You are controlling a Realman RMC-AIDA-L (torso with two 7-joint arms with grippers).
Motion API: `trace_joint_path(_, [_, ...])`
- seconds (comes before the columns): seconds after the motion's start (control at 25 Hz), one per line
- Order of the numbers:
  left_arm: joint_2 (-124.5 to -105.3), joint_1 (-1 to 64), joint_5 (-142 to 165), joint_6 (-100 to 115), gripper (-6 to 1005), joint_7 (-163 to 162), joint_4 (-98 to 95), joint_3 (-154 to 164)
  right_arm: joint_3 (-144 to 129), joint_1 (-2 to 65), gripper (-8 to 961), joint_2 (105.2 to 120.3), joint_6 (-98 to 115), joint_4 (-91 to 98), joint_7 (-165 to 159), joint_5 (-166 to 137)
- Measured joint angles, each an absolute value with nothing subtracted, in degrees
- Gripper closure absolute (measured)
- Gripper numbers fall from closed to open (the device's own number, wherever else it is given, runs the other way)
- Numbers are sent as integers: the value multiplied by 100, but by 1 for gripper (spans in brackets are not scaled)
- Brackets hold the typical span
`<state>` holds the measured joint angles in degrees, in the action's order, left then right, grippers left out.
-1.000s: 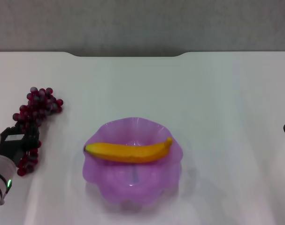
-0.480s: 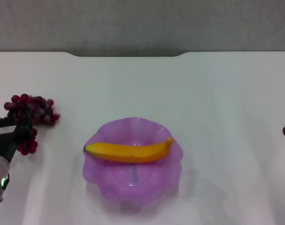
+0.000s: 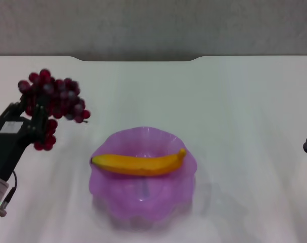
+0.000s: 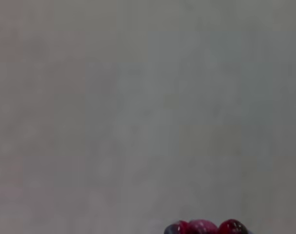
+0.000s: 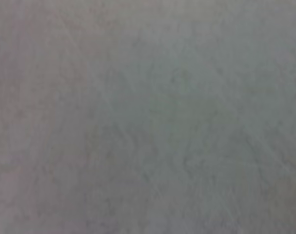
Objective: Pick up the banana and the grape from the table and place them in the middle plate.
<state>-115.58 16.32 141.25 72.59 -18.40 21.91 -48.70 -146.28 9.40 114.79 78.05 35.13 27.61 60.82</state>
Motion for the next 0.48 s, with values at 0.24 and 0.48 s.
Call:
trace_joint_path(0.24, [-11168,1783,15293,8202,655,-3136,2213,-4870,-14654,978,953,11479,7804,3407,2580,6082])
trace_joint_path(0.48, [-11038,2250,16415,8608,656,-3635,2078,-4813,-14741,1056,953,11470,7804,3299,2385,6082])
